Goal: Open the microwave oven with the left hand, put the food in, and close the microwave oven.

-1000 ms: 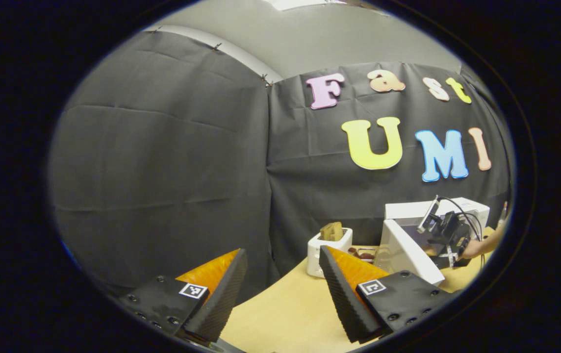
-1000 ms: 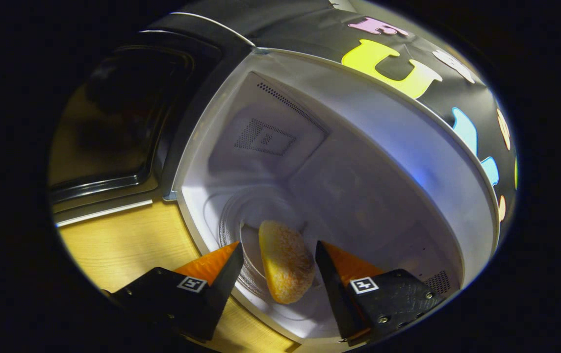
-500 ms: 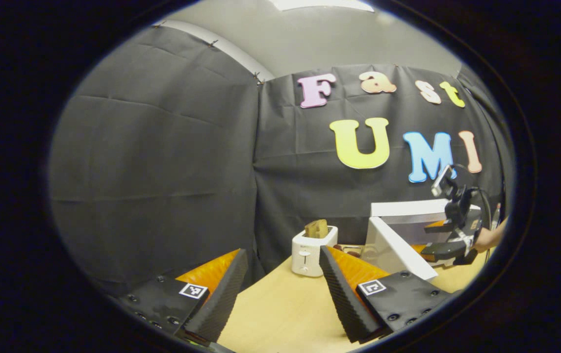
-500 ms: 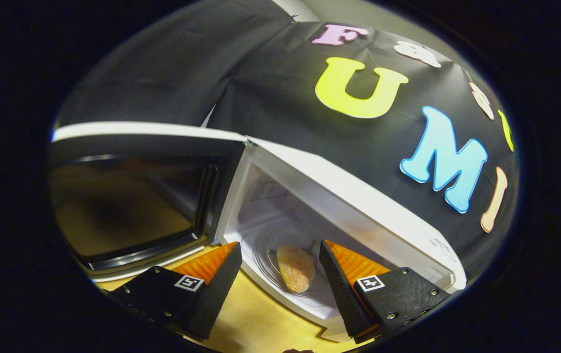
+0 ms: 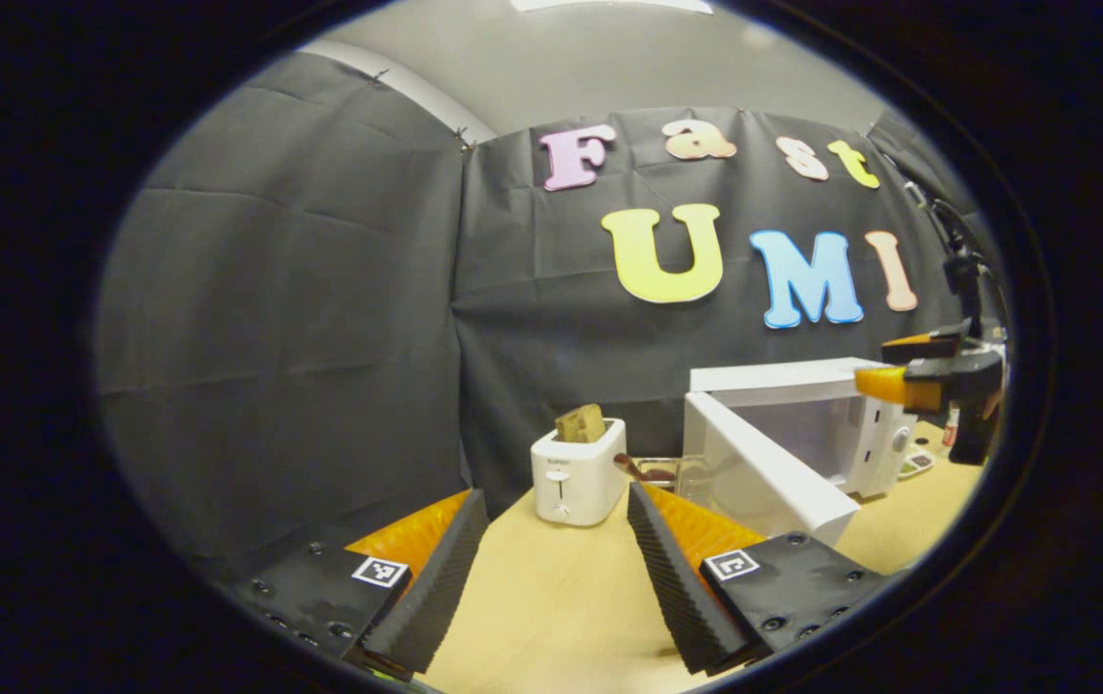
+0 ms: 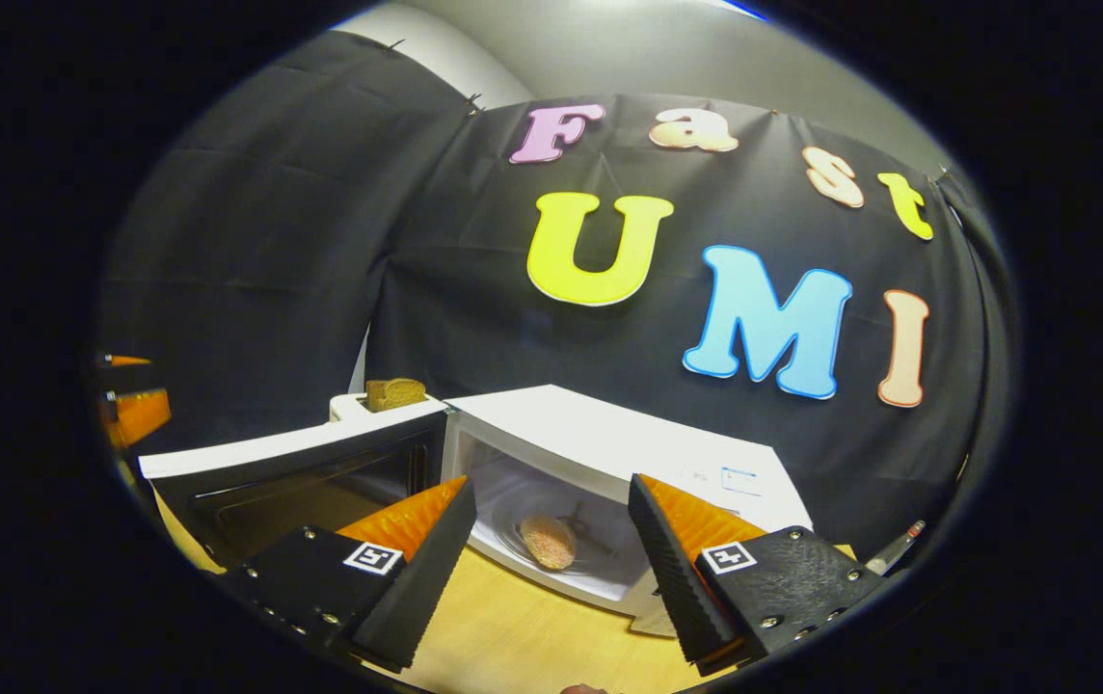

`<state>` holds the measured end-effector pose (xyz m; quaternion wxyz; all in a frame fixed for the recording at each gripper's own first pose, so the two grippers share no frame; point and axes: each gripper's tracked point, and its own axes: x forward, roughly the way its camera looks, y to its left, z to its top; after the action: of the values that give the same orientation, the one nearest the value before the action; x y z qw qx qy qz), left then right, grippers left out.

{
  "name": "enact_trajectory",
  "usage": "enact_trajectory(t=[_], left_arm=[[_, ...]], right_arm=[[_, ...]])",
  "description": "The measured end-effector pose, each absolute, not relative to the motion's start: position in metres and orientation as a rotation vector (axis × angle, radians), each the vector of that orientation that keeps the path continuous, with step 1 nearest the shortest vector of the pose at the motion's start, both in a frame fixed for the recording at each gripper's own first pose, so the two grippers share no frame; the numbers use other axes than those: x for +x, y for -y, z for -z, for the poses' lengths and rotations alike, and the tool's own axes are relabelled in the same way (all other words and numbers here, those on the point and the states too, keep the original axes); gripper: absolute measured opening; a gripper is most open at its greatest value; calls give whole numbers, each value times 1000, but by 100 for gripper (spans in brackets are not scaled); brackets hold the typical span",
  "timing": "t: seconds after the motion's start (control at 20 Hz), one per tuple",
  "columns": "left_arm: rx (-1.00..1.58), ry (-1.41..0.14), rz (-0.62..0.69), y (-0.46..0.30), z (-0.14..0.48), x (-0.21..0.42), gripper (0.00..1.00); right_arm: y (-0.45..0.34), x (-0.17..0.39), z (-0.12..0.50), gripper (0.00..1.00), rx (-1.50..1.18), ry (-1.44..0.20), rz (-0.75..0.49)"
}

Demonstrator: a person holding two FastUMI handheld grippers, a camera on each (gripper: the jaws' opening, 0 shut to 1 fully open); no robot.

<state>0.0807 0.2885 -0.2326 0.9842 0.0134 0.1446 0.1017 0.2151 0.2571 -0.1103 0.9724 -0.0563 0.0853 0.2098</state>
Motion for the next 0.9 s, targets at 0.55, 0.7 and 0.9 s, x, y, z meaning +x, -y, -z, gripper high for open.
enact_trajectory(t=[0.55,0.7,0.9], left_arm=[[23,-423,-127,-252,288,68,80],[7,-432,-85,-230,290,68,43],[-5,-435,-52,-213,290,71,7]], right_arm=[[-167,165,113,97,-103,-226,-300],[-153,159,110,97,-100,-229,-277],[-142,157,99,96,-100,-205,-255]])
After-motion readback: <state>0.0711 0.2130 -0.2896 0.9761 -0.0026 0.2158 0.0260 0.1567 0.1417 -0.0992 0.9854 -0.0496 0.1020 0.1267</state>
